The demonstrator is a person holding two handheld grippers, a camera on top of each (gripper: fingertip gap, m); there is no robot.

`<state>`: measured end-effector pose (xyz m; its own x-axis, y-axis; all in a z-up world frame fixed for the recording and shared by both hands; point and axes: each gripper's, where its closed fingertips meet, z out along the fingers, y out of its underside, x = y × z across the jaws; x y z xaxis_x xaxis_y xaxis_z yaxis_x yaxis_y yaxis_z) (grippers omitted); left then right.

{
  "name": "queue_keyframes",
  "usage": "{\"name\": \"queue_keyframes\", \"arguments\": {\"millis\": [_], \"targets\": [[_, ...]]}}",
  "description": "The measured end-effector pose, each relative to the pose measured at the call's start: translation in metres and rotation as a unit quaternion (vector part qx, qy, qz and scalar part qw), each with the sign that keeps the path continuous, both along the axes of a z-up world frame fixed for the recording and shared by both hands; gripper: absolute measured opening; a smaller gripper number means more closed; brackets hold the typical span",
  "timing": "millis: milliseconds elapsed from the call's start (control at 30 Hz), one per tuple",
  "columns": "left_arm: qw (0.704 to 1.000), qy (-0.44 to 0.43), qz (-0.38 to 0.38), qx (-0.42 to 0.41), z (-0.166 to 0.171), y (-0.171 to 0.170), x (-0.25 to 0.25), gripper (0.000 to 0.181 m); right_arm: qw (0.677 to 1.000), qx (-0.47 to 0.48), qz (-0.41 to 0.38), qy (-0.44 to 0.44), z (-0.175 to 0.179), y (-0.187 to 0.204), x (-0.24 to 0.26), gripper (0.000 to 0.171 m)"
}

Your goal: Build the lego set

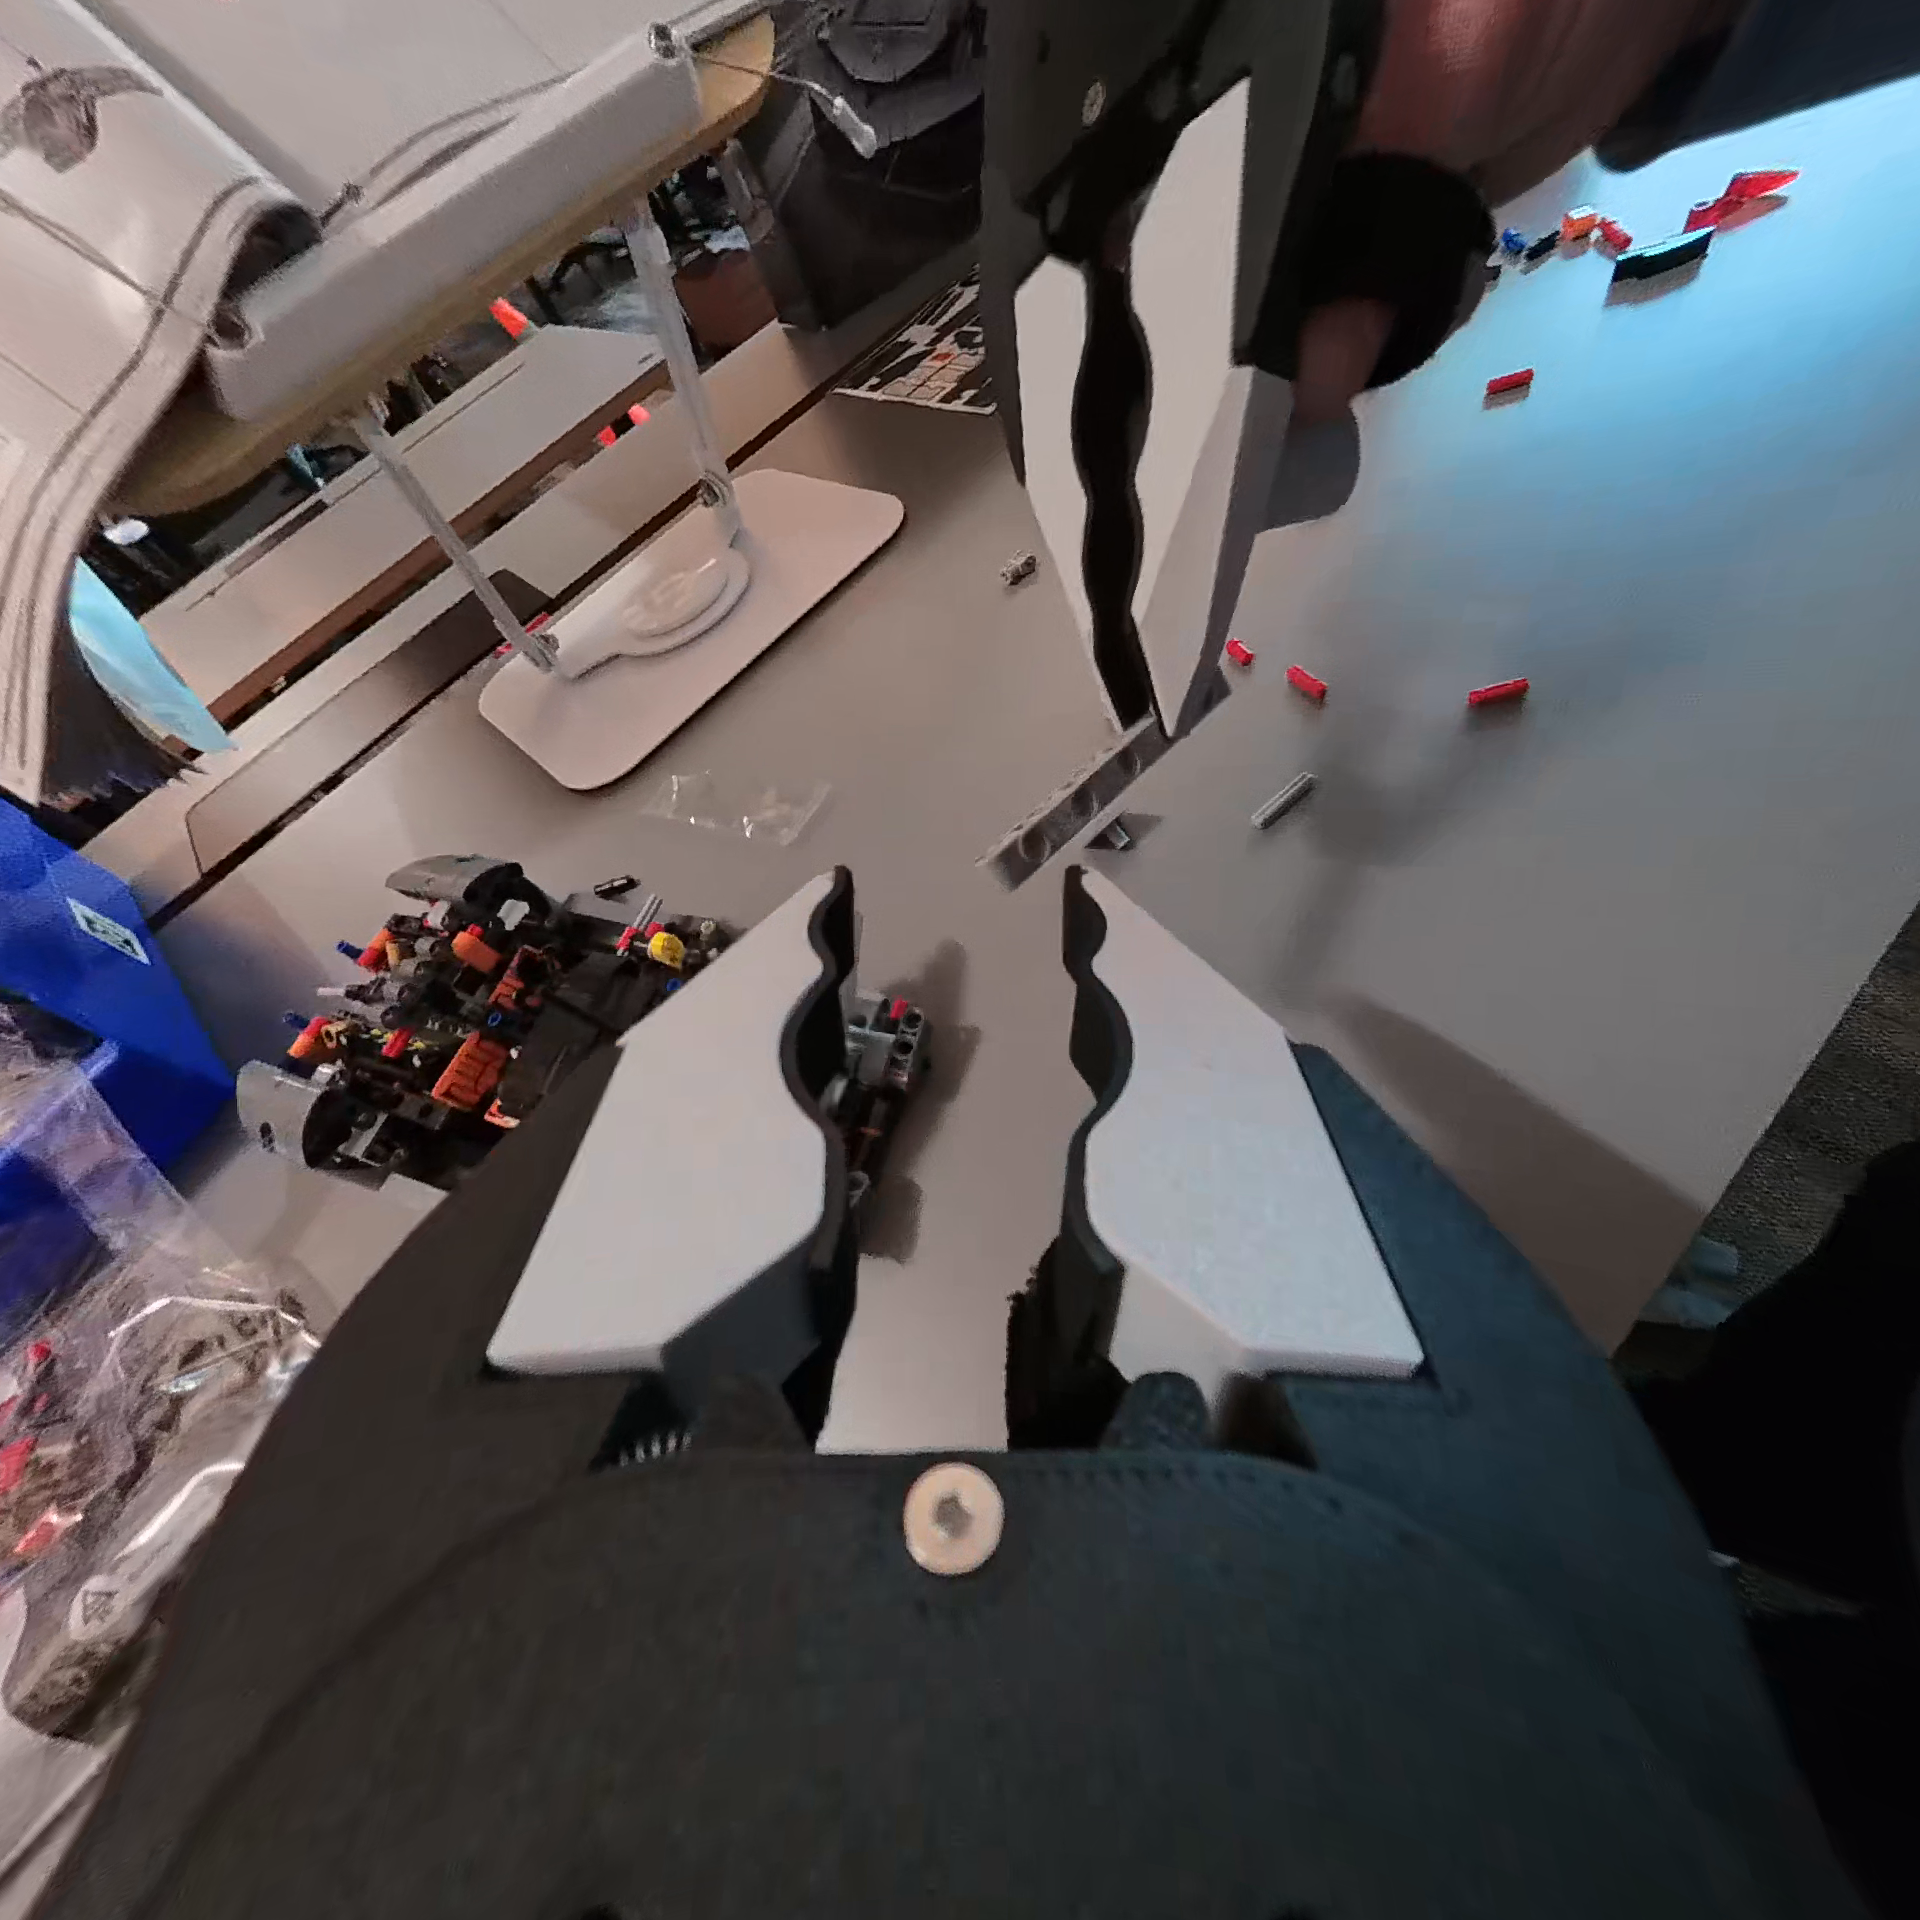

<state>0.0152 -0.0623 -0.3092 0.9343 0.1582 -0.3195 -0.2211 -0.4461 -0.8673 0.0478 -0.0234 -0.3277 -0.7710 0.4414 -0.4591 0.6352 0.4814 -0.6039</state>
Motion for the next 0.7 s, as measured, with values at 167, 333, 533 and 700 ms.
{"name": "queue_keyframes", "arguments": {"millis": [167, 333, 533, 700], "targets": [[1.000, 0.015, -0.017, 0.005, 0.007, 0.001, -0.001, 0.039, 0.999, -0.039, -0.014, -0.031, 0.009, -0.002, -0.005, 0.005], [0.999, 0.029, -0.038, 0.001, 0.009, 0.003, 0.000, 0.040, 0.997, -0.055, -0.014, -0.057, 0.011, -0.005, -0.006, 0.005], [0.997, 0.048, -0.058, -0.008, 0.008, 0.005, 0.002, 0.034, 0.996, -0.065, 0.000, -0.066, 0.014, -0.013, -0.003, 0.005], [0.996, 0.061, -0.068, -0.013, 0.008, 0.003, 0.003, 0.019, 0.995, -0.072, 0.009, -0.074, 0.016, -0.017, -0.002, 0.005]]}}
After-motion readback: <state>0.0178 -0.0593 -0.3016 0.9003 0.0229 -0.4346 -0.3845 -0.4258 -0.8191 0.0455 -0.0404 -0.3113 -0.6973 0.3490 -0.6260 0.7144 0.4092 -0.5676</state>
